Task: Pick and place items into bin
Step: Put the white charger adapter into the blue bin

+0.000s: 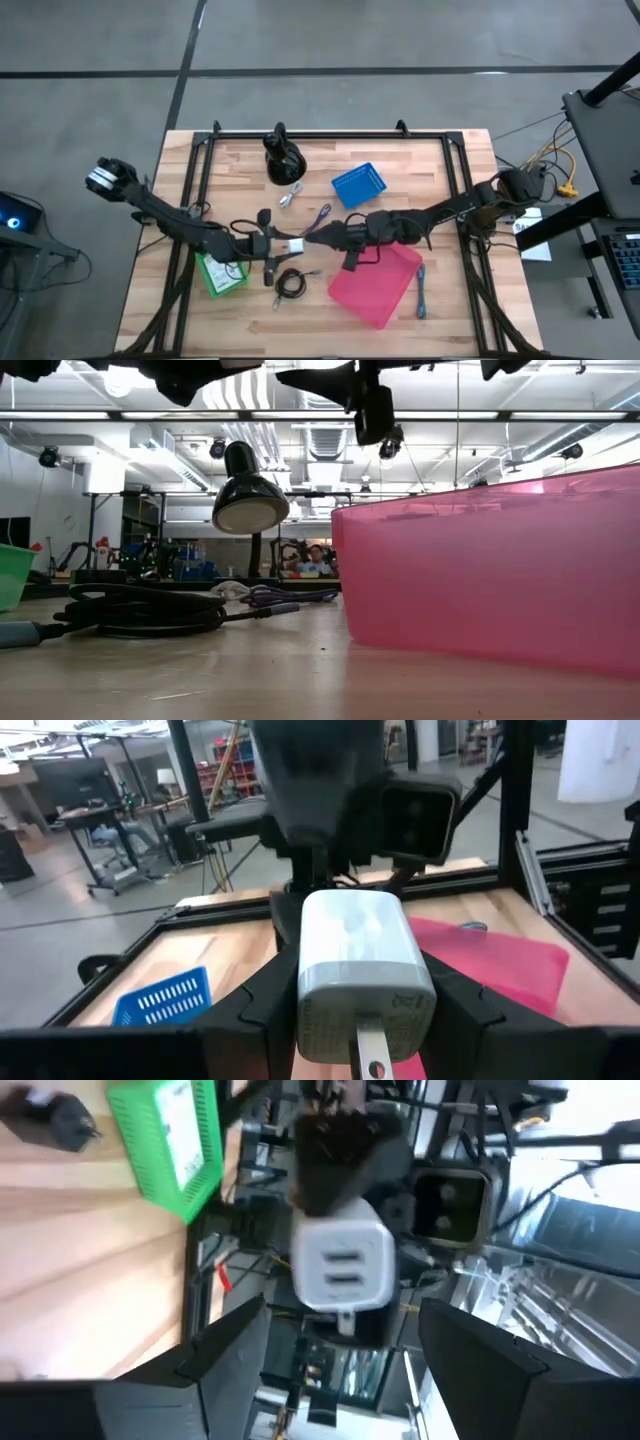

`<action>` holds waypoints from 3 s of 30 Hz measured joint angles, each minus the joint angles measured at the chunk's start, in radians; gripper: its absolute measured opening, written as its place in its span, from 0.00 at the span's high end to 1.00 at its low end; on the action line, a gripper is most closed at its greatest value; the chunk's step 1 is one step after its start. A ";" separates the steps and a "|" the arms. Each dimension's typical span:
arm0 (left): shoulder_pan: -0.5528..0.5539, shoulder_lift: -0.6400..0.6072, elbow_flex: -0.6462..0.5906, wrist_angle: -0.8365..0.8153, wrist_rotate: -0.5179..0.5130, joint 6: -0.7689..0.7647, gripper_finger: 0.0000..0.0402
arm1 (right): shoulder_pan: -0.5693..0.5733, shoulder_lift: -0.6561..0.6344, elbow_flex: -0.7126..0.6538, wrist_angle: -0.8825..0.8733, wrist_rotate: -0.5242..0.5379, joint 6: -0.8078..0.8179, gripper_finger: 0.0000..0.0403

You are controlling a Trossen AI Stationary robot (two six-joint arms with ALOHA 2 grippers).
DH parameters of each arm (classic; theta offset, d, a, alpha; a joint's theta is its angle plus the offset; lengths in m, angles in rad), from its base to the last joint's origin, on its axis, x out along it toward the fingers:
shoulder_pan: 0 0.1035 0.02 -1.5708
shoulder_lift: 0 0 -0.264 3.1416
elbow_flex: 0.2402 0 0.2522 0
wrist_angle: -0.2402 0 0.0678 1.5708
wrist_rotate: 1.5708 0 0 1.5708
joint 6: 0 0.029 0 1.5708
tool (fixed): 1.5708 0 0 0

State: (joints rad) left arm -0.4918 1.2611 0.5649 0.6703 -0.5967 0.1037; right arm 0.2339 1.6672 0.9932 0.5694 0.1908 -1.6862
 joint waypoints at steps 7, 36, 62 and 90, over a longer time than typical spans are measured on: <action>0.015 0.023 0.009 0.020 -0.002 -0.018 0.67 | 0.002 -0.001 0.001 0.003 0.003 -0.001 0.36; 0.085 0.055 0.026 0.087 0.099 -0.046 0.67 | -0.002 0.000 0.034 -0.034 -0.102 0.003 0.45; 0.087 0.055 0.027 0.084 0.230 -0.046 0.67 | -0.027 0.000 0.100 -0.156 -0.108 0.123 0.50; 0.104 0.055 0.020 0.087 0.191 -0.045 0.67 | -0.027 0.000 0.098 -0.171 -0.105 0.135 0.58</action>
State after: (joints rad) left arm -0.3877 1.3159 0.5849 0.7574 -0.4058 0.0589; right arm 0.2073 1.6669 1.0908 0.3987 0.0856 -1.5517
